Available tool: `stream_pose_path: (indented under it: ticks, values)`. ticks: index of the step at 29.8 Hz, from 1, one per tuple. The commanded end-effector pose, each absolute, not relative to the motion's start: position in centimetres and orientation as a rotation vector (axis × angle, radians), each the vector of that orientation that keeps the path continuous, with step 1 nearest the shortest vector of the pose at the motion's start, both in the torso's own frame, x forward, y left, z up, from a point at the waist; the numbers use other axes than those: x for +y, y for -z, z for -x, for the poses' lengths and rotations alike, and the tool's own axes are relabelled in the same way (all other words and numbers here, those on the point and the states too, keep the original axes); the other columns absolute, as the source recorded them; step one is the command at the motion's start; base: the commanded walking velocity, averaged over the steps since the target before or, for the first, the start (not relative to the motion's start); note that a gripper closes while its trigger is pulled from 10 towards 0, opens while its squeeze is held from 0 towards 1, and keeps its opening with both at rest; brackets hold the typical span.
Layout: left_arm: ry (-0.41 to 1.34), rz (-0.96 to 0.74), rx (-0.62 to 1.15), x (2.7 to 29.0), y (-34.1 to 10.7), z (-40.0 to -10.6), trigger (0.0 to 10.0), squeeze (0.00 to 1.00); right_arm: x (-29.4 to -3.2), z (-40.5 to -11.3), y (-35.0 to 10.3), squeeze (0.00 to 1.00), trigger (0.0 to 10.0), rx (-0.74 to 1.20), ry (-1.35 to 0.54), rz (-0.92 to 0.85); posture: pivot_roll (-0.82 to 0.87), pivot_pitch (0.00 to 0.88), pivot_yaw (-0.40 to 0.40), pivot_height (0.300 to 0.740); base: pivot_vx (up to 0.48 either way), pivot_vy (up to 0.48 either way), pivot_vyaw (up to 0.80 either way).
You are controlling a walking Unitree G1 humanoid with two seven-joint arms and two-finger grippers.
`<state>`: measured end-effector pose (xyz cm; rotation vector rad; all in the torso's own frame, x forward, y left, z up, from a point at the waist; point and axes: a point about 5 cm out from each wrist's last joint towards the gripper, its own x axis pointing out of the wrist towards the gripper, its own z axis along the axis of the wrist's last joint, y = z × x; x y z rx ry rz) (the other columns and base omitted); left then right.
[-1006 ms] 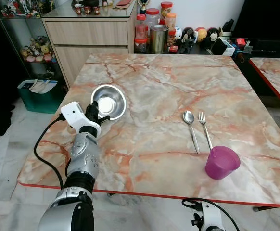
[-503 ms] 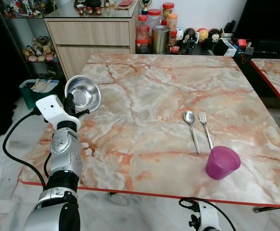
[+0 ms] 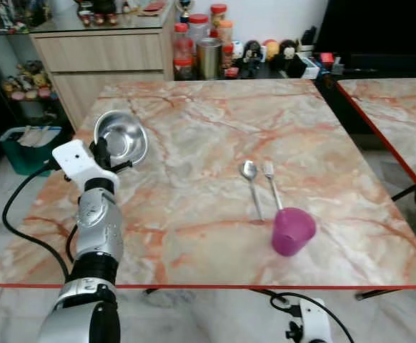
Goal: Setting the table
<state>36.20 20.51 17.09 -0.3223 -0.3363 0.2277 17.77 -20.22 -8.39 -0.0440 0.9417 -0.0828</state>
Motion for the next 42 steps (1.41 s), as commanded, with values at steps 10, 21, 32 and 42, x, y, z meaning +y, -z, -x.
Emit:
stream_pose_path:
  ticks: [10, 21, 32, 42]
  values:
    - [-0.248, 0.335, -0.413, 20.8, -19.0, -36.1, 10.0, 0.0, -19.8, -18.0, 8.4, 0.0, 10.0, 0.94, 0.079, 0.027, -0.02, 0.0, -0.027, 0.74, 0.0, -0.385, 0.0]
    - [-0.221, 0.324, -0.474, 20.3, -21.0, -36.2, 10.0, 0.0, -19.8, -17.8, 8.4, 0.0, 10.0, 0.94, 0.078, 0.024, -0.02, 0.0, -0.024, 0.74, 0.0, -0.392, 0.0]
    - [-0.14, 0.332, -0.557, 18.4, -23.6, -36.2, 10.0, 0.0, -19.6, -17.8, 8.5, 0.0, 10.0, 0.938, 0.076, 0.018, -0.02, 0.0, -0.02, 0.74, 0.0, -0.395, 0.0]
    - [-0.106, 0.331, -0.518, 17.3, -22.8, -36.2, 10.0, 0.0, -19.4, -17.8, 8.5, 0.0, 10.0, 0.938, 0.079, 0.011, -0.03, 0.0, -0.013, 0.74, 0.0, -0.395, 0.0]
